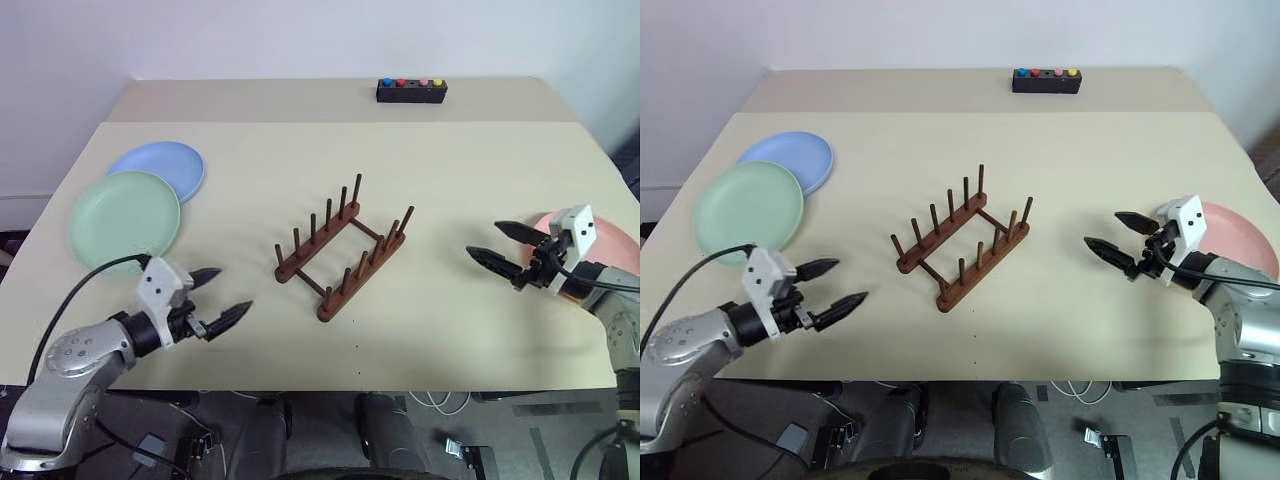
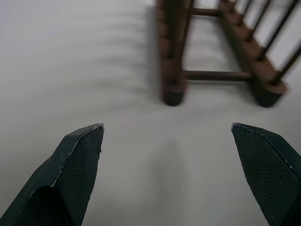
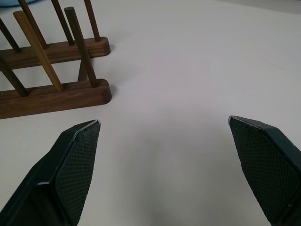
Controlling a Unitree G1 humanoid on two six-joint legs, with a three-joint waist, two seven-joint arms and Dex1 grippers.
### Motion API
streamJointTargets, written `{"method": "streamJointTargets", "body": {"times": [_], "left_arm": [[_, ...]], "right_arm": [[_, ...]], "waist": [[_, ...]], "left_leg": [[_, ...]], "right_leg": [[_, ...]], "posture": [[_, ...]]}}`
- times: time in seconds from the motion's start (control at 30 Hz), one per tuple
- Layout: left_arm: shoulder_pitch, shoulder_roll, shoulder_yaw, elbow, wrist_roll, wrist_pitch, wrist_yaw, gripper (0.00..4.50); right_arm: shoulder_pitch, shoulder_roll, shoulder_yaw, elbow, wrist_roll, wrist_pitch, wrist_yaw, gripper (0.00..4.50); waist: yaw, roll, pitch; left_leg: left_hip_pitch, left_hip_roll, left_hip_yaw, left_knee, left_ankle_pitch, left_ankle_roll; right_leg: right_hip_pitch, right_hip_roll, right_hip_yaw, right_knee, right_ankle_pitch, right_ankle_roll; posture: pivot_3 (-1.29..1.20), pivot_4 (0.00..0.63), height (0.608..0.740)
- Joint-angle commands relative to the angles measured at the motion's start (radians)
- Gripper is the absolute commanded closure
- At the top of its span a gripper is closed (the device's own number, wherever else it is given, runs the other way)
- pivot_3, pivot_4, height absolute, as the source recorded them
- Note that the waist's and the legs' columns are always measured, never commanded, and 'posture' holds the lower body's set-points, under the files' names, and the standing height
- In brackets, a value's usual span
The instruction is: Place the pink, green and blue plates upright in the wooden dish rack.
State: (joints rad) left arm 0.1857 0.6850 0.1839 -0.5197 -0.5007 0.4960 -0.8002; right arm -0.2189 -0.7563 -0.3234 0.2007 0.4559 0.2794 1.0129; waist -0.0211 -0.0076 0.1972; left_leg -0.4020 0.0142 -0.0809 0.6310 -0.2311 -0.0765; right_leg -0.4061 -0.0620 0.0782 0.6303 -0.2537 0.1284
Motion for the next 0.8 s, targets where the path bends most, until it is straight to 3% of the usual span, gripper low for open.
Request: {"method": "streamJointTargets", "body": {"times": [0.03, 0.17, 0.37, 0.63, 0.73, 0.8], "left_arm": [[-0.001, 0.028, -0.061, -0.056, -0.025, 0.019, -0.049, 0.0], [-0.086, 0.011, -0.223, -0.018, 0.049, 0.0, -0.068, 0.0], [-0.225, -0.118, -0.431, 0.091, 0.194, -0.035, 0.008, 0.0], [-0.275, -0.222, -0.491, 0.191, 0.287, -0.061, 0.095, 0.0], [-0.288, -0.242, -0.491, 0.222, 0.317, -0.075, 0.125, 0.87], [-0.285, -0.25, -0.49, 0.23, 0.321, -0.098, 0.125, 1.94]], "right_arm": [[0.024, 0.01, -0.01, -0.088, 0.029, 0.019, -0.012, 0.05], [0.058, 0.013, -0.022, -0.143, 0.044, 0.046, -0.025, 0.05], [0.108, 0.016, -0.041, -0.202, 0.064, 0.062, -0.05, 0.05], [0.182, 0.019, -0.069, -0.289, 0.092, 0.09, -0.087, 0.05], [0.203, 0.018, -0.077, -0.322, 0.107, 0.104, -0.098, 0.0], [0.224, 0.012, -0.086, -0.353, 0.13, 0.128, -0.093, 0.0]], "waist": [[0.001, 0.0, 0.0], [0.004, 0.0, 0.0], [0.004, 0.0, 0.0], [0.005, 0.001, -0.001], [0.007, 0.001, -0.001], [0.007, 0.001, -0.001]], "left_leg": [[0.0, 0.0, 0.0, 0.0, 0.0, 0.0], [0.0, 0.0, 0.0, 0.001, 0.0, 0.0], [0.0, 0.0, 0.0, 0.001, 0.0, 0.0], [0.001, 0.0, 0.0, 0.002, 0.0, 0.0], [0.002, 0.0, 0.0, 0.002, 0.0, 0.0], [0.002, 0.0, 0.0, 0.002, 0.0, 0.0]], "right_leg": [[0.0, 0.0, 0.0, 0.0, 0.0, 0.0], [0.0, 0.0, 0.0, 0.0, 0.0, 0.0], [0.001, 0.0, 0.0, 0.0, 0.0, 0.0], [0.002, 0.0, 0.0, 0.0, 0.0, 0.0], [0.003, 0.0, 0.0, 0.0, 0.0, 0.0], [0.003, 0.0, 0.0, 0.0, 0.0, 0.0]], "posture": [[0.0, 0.15, 0.73], [0.0, 0.15, 0.73], [0.0, 0.15, 0.73], [0.0, 0.15, 0.73], [0.0, 0.15, 0.73], [0.0, 0.15, 0.73]]}}
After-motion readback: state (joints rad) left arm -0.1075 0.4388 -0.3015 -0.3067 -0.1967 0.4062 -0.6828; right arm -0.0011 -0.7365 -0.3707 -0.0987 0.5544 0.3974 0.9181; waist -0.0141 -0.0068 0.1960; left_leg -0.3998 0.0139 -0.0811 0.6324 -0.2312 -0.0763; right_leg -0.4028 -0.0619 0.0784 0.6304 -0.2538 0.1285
